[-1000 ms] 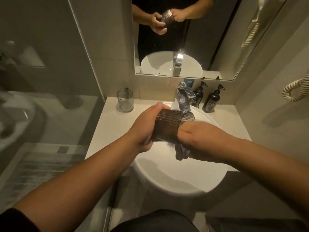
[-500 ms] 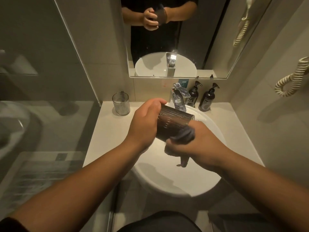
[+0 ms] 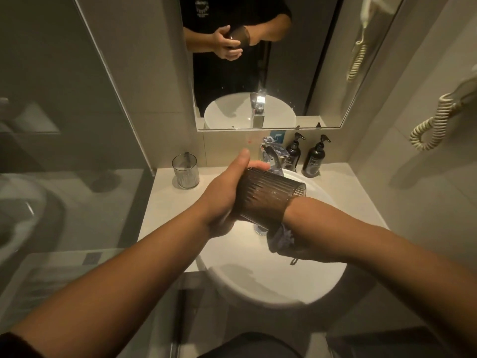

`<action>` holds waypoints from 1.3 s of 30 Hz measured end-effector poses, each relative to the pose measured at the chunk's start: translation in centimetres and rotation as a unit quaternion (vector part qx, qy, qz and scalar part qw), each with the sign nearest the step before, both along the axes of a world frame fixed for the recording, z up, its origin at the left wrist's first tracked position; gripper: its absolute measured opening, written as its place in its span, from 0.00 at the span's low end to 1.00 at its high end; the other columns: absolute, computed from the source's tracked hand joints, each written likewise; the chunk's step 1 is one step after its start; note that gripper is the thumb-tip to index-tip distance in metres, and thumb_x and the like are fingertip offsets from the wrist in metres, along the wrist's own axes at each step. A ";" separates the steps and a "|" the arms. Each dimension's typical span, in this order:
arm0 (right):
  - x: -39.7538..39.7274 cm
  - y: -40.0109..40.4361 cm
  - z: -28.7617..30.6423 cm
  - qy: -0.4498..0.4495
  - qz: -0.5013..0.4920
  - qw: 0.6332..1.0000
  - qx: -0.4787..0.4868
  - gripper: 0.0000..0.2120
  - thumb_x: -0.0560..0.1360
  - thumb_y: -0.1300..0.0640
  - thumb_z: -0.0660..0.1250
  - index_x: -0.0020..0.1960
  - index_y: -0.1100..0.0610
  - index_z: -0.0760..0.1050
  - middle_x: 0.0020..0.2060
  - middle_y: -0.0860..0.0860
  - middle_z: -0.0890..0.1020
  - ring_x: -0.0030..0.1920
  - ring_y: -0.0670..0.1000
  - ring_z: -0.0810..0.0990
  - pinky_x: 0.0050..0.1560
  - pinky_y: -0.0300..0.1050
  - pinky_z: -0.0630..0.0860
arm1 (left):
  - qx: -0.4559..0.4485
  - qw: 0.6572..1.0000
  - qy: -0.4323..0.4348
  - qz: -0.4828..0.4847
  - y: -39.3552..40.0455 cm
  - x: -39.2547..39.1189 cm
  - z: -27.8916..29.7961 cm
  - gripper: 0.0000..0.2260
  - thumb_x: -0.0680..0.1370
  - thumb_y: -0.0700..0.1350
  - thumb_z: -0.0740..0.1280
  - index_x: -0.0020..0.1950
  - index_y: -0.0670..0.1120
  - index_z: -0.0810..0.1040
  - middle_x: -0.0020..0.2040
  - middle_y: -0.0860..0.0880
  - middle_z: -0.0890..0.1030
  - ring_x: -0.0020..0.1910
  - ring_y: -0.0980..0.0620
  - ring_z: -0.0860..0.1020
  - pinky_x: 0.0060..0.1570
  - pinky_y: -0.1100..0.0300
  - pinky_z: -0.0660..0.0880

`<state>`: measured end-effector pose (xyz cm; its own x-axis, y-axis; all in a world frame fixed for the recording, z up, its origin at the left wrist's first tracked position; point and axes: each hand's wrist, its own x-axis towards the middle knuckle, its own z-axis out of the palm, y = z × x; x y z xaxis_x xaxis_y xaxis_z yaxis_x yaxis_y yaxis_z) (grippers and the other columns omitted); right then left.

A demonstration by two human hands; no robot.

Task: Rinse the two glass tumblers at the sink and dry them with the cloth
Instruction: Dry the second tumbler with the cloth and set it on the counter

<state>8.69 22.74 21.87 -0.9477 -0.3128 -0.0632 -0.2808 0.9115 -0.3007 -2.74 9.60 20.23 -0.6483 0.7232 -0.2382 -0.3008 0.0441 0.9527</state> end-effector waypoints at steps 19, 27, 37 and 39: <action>2.9 -0.7 1.3 -0.005 -0.140 0.877 -0.459 0.17 0.69 0.72 0.66 0.54 0.57 0.78 0.35 0.57 0.81 0.32 0.48 0.80 0.28 0.37 0.76 | 0.135 0.967 0.215 0.018 0.3 1.1 -0.8 0.13 0.77 0.59 0.58 0.54 0.62 0.80 0.61 0.44 0.80 0.60 0.39 0.79 0.57 0.41 0.80; 1.4 1.4 -0.1 -0.120 -0.156 0.980 -0.037 0.15 0.78 0.53 0.64 0.61 0.59 0.73 0.51 0.51 0.75 0.49 0.46 0.71 0.42 0.27 0.61 | -0.008 0.992 -0.045 -0.114 0.2 0.1 1.1 0.30 0.71 0.73 0.56 0.62 0.57 0.79 0.56 0.48 0.86 0.56 0.43 0.83 0.48 0.40 0.82; 0.2 0.7 -0.7 -0.079 -0.003 0.994 0.081 0.07 0.78 0.60 0.60 0.49 0.64 0.71 0.35 0.54 0.70 0.36 0.48 0.64 0.33 0.35 0.61 | 0.029 0.999 0.044 -0.002 1.1 0.8 0.5 0.13 0.84 0.53 0.57 0.52 0.52 0.80 0.46 0.48 0.79 0.43 0.50 0.79 0.27 0.58 0.75; 0.1 0.2 -1.0 -0.037 -0.044 0.998 0.003 0.04 0.75 0.60 0.63 0.49 0.61 0.72 0.37 0.55 0.73 0.37 0.48 0.65 0.35 0.34 0.62 | 0.039 0.998 0.058 0.010 1.2 0.6 0.3 0.12 0.83 0.53 0.59 0.51 0.53 0.81 0.45 0.50 0.80 0.42 0.52 0.79 0.28 0.60 0.75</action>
